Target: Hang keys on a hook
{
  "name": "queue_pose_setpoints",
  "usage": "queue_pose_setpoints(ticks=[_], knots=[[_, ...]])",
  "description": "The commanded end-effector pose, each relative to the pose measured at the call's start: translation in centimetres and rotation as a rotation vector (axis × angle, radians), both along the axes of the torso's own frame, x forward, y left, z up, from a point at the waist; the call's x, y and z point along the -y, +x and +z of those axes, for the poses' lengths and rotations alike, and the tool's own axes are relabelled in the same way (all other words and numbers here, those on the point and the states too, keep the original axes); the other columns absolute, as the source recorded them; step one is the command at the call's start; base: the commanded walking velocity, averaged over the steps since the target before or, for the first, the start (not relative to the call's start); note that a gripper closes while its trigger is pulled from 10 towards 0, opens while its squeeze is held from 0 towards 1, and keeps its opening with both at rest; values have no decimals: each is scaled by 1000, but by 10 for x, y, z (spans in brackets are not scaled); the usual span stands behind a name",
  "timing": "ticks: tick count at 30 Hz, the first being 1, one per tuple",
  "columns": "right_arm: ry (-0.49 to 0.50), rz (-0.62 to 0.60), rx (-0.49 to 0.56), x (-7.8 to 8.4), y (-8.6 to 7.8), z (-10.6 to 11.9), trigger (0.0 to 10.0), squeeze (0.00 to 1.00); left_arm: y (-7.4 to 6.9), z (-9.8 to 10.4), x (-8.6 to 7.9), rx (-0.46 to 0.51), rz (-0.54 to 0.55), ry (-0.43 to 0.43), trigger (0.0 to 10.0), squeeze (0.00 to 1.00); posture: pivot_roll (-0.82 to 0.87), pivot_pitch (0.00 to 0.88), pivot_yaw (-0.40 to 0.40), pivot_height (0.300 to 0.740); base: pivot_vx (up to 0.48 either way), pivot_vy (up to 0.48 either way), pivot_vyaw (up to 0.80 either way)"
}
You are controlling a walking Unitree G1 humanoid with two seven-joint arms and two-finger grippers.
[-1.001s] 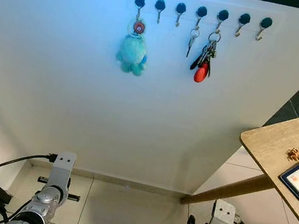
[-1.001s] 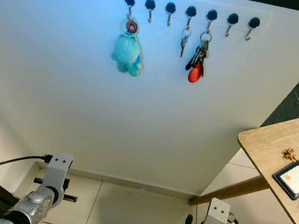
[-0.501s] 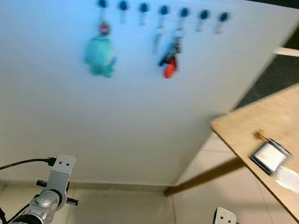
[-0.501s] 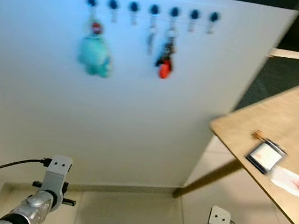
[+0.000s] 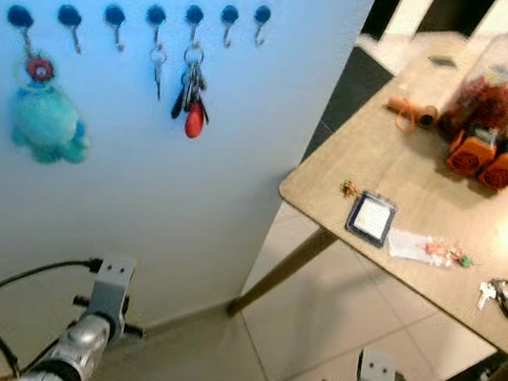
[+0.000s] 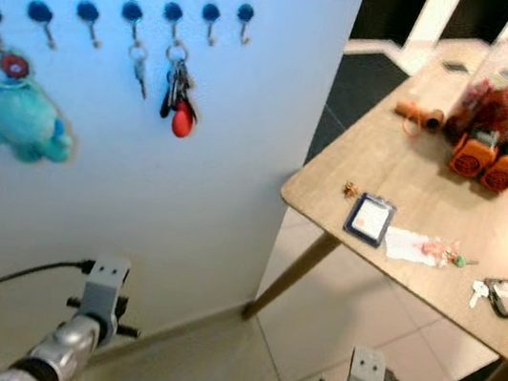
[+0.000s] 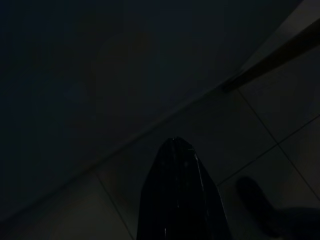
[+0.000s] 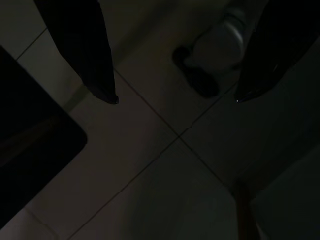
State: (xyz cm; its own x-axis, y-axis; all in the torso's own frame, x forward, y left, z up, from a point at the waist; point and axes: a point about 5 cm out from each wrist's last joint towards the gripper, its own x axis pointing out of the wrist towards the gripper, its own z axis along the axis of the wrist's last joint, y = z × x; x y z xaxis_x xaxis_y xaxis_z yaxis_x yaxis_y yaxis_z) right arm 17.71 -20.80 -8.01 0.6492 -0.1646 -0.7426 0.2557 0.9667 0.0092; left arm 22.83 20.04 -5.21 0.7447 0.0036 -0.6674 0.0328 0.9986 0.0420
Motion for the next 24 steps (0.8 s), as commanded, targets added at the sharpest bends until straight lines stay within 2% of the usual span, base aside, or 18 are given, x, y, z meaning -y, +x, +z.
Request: queue_pose_setpoints(ticks=[1,9,16,24], knots=[[1,-2,-18,1,-5,-2,10000,0,-2,-2,1,-7,3,-6,10000,0,53,20,1,740,0,0,-800],[2,1,-17,1,-6,-3,10000,0,-5,-3,-1,-9,3,-3,10000,0,52,24,2,740,0,0,-800],[-10,-1,-38,3,-10,-5,10000,0,-5,-3,-1,-4,-54,14,10000,0,50,23,4,740,0,0,-800],[-15,-6,-47,5,-14,-6,10000,0,-6,-3,-1,-5,-68,15,10000,0,45,25,7,740,0,0,-800]])
